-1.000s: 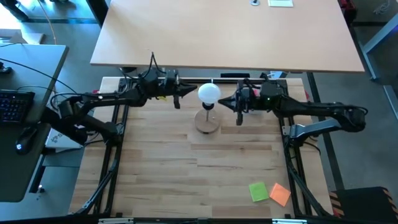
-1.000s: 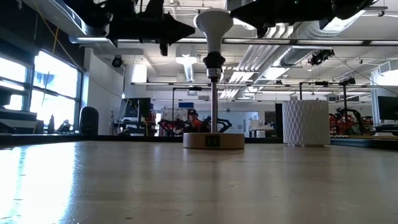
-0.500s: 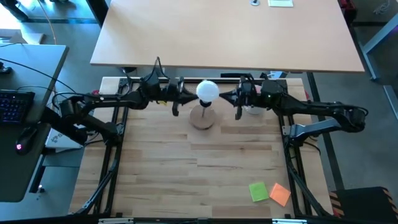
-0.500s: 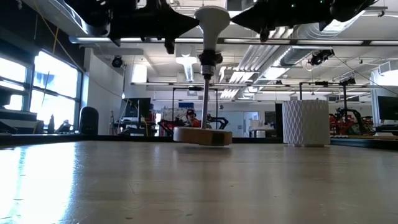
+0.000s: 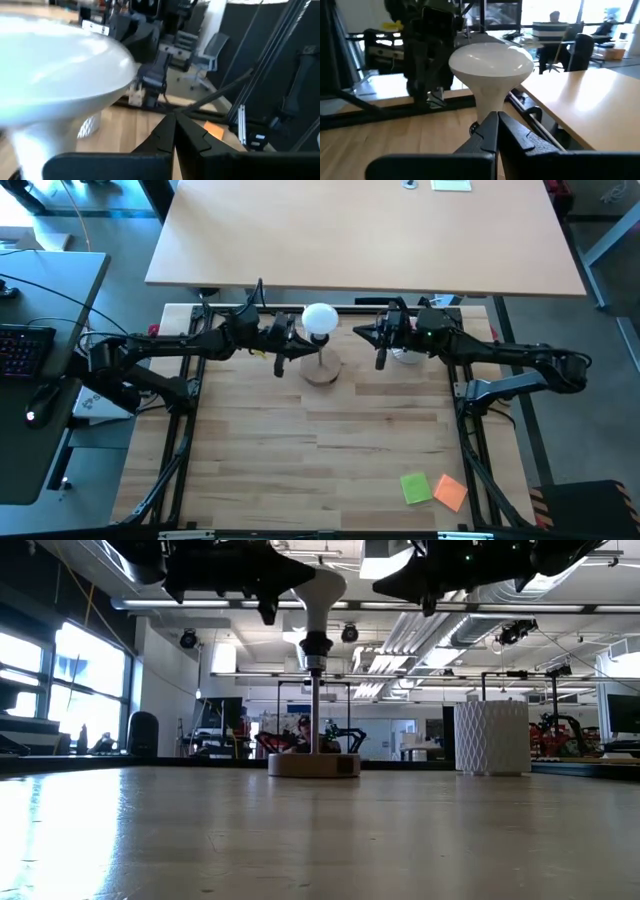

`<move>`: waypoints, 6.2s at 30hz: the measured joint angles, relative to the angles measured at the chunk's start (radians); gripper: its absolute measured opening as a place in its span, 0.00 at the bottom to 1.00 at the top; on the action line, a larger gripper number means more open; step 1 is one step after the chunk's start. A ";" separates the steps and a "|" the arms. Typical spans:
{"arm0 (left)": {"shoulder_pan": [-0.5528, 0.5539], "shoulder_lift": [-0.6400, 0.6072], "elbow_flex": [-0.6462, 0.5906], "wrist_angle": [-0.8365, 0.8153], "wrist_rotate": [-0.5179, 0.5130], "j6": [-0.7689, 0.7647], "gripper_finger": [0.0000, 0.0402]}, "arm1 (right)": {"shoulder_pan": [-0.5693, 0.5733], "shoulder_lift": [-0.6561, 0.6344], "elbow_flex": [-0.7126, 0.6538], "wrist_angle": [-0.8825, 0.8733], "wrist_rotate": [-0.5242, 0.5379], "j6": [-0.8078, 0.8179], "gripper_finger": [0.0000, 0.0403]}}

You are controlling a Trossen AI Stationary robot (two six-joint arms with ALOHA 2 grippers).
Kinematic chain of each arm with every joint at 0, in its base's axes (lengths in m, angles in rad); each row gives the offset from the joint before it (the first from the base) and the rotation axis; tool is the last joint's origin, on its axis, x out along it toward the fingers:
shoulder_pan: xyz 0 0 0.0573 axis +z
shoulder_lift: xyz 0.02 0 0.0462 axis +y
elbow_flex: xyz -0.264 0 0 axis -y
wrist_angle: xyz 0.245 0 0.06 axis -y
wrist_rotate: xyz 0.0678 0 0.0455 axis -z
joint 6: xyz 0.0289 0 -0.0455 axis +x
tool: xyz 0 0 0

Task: Screw lightbulb
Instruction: Remove the lightbulb from the lamp

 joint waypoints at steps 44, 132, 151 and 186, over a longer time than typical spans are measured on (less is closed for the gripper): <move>0.187 -0.015 0.000 0.051 0.011 0.035 0.00 | -0.045 0.208 0.001 0.411 -0.376 0.118 0.00; 0.031 -0.144 -0.001 -0.271 -0.607 0.283 0.00 | -0.111 0.298 0.166 0.215 -0.466 0.079 0.00; 0.320 -0.043 -0.001 0.012 -0.095 0.232 0.00 | -0.088 0.301 0.274 0.135 -0.410 0.037 0.00; 0.341 0.063 -0.001 0.138 0.227 -0.044 0.00 | -0.111 0.364 0.358 -0.097 -0.365 0.029 0.00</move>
